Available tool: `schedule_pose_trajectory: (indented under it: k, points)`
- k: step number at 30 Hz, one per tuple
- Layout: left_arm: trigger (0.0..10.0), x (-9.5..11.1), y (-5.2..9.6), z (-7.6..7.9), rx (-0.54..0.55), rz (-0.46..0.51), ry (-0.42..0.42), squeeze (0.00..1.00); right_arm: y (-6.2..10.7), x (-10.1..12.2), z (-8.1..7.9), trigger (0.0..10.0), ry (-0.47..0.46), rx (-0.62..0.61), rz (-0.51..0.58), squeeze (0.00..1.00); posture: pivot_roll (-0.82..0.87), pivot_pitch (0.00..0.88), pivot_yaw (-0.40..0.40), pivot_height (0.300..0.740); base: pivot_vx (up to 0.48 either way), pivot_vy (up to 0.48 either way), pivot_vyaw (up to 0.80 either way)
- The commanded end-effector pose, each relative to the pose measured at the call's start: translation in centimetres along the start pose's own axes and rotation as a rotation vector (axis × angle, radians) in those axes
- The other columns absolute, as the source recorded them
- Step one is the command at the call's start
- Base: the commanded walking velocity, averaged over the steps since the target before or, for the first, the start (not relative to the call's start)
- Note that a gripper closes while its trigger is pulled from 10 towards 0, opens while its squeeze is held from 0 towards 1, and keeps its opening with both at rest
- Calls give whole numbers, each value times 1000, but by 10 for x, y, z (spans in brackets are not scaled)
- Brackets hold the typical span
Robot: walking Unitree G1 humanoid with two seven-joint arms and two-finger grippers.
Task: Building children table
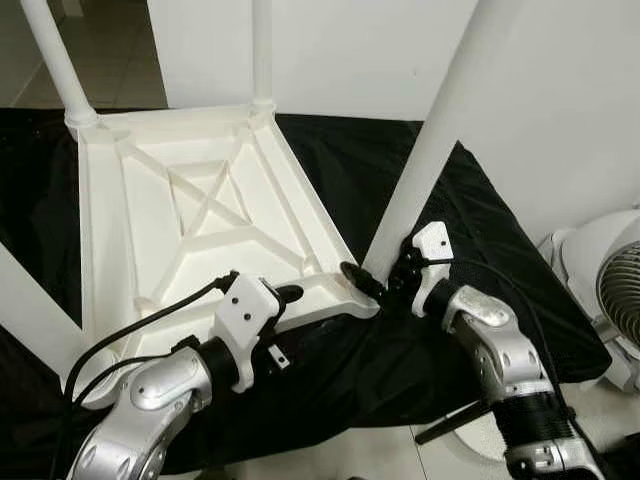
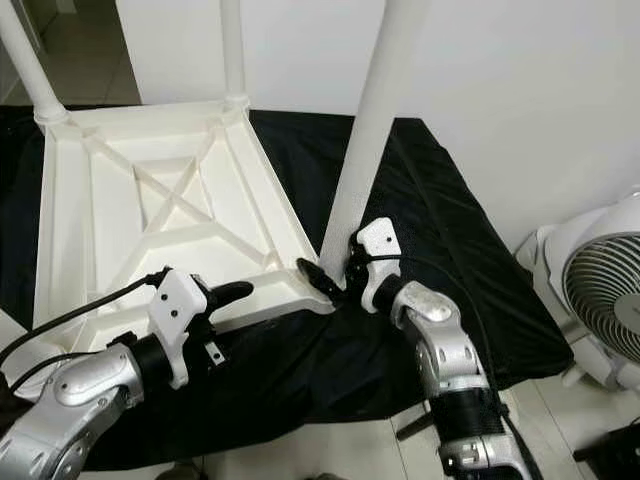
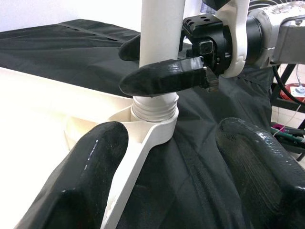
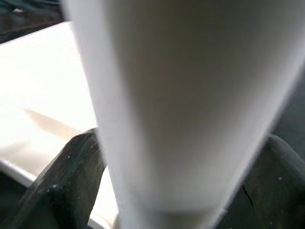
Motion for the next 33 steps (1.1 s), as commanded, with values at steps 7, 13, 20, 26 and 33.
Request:
schedule_pose_trajectory:
  k: [7, 13, 20, 26, 33]
  points:
    - [10000, 1, 0, -1, 28, 0, 0, 0, -6, -11, 1, 10000, 34, 130, -51, 0, 171, 47, -86, 740, 0, 0, 0]
    - [10000, 1, 1, 0, 30, 1, 4, 0, -12, -25, -3, 8314, 47, 193, -80, 0, 166, 46, -84, 740, 0, 0, 0]
    - [10000, 1, 0, 1, 26, 0, 7, 0, -12, -33, -6, 0, 22, 223, -88, 0, 170, 47, -88, 740, 0, 0, 0]
    - [10000, 0, 0, 2, 25, -1, 11, 0, -7, -33, -8, 0, -20, 198, -73, 0, 165, 52, -90, 740, 0, 0, 0]
    - [10000, 0, 0, 3, 22, -1, 14, 0, -3, -29, -9, 0, -54, 110, -55, 0, 164, 50, -93, 740, 0, 0, 0]
Point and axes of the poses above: a point about 5 cm out from each wrist's last joint towards the gripper, its own y axis pointing back from the gripper into the wrist, its own x axis along the axis of the wrist's last joint, z = x × y, the point moved 3 cm from there along -y, pointing out of the wrist towards the gripper, and after that the axes turned 7 degrees about y, right-handed, at the moved point
